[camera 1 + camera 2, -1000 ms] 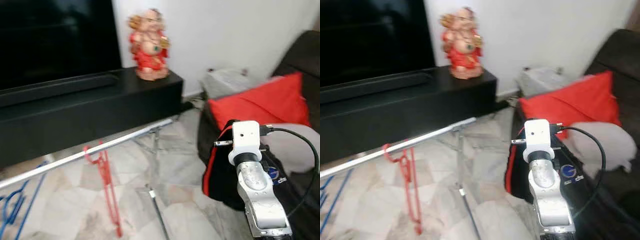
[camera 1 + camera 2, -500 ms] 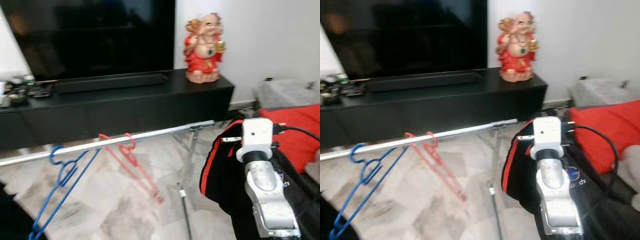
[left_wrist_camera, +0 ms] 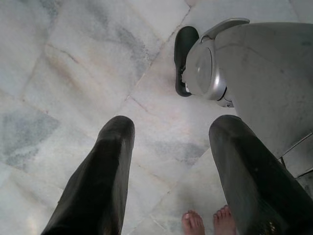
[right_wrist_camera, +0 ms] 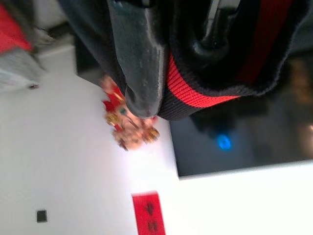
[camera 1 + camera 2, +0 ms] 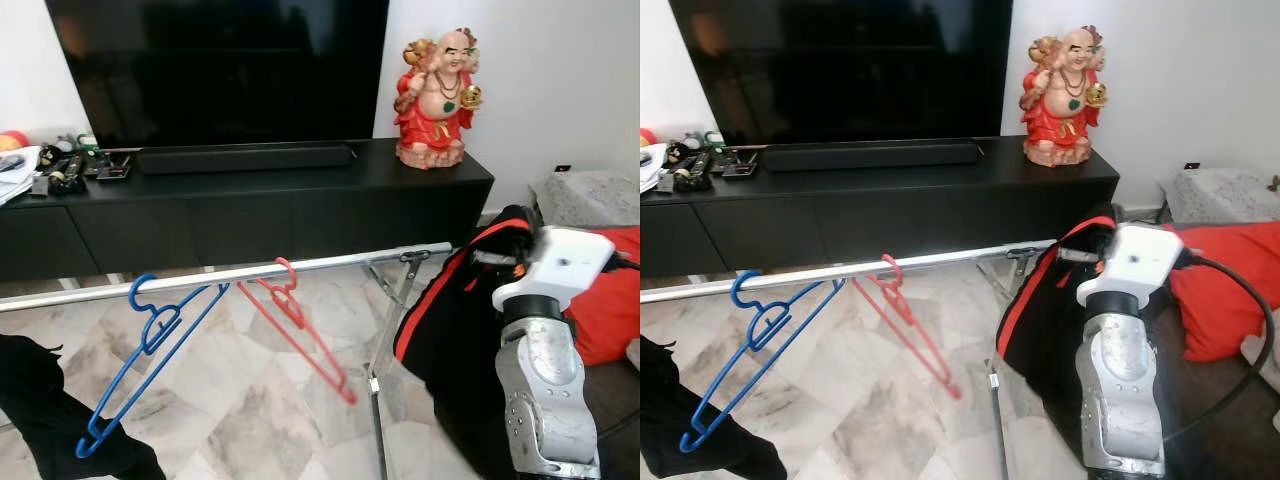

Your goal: Hang hanger

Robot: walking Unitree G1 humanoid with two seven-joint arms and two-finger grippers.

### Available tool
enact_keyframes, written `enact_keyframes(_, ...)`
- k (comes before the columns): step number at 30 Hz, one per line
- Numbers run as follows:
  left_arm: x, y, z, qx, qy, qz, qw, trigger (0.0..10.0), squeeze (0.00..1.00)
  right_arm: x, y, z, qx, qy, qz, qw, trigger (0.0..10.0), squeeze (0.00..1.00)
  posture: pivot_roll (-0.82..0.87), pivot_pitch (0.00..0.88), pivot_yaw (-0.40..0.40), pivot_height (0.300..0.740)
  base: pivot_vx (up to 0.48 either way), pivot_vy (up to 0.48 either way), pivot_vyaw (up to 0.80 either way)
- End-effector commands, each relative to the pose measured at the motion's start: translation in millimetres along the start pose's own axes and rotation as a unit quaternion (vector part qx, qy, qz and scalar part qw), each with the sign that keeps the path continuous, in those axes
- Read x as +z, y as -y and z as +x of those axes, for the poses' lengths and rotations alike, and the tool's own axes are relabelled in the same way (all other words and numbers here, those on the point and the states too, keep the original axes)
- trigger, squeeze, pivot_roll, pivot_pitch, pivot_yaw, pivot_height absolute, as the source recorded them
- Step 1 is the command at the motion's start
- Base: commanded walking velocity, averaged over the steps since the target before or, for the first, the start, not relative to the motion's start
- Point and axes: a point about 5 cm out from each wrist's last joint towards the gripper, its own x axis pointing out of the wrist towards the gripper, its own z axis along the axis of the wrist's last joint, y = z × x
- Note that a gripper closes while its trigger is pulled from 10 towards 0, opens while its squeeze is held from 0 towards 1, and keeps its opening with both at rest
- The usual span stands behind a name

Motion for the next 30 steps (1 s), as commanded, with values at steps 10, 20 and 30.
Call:
enact_keyframes(10, -0.6, -0.9, -0.2, -0.001, -0.003, 0.022, 1.0, 10.0, 0.0, 105.4, -21.3, 23.7, 0.126, 0.171, 0.23, 0.95, 10.0, 0.0, 0.03, 0.0, 0.008, 0.74, 0.0, 0.0, 0.0)
enact_keyframes(20, -0.8, -0.7, -0.2, -0.003, -0.004, 0.031, 0.999, 10.0, 0.0, 36.7, -25.8, 11.3, 0.131, 0.011, 0.118, 0.984, 10.0, 0.0, 0.04, 0.0, 0.008, 0.74, 0.0, 0.0, 0.0)
enact_keyframes(30, -2.2, -1.2, -0.4, -0.003, -0.006, 0.037, 0.999, 10.0, 0.0, -34.0, 8.0, -26.2, -0.011, -0.125, 0.042, 0.991, 10.0, 0.0, 0.05, 0.0, 0.006, 0.74, 0.0, 0.0, 0.1)
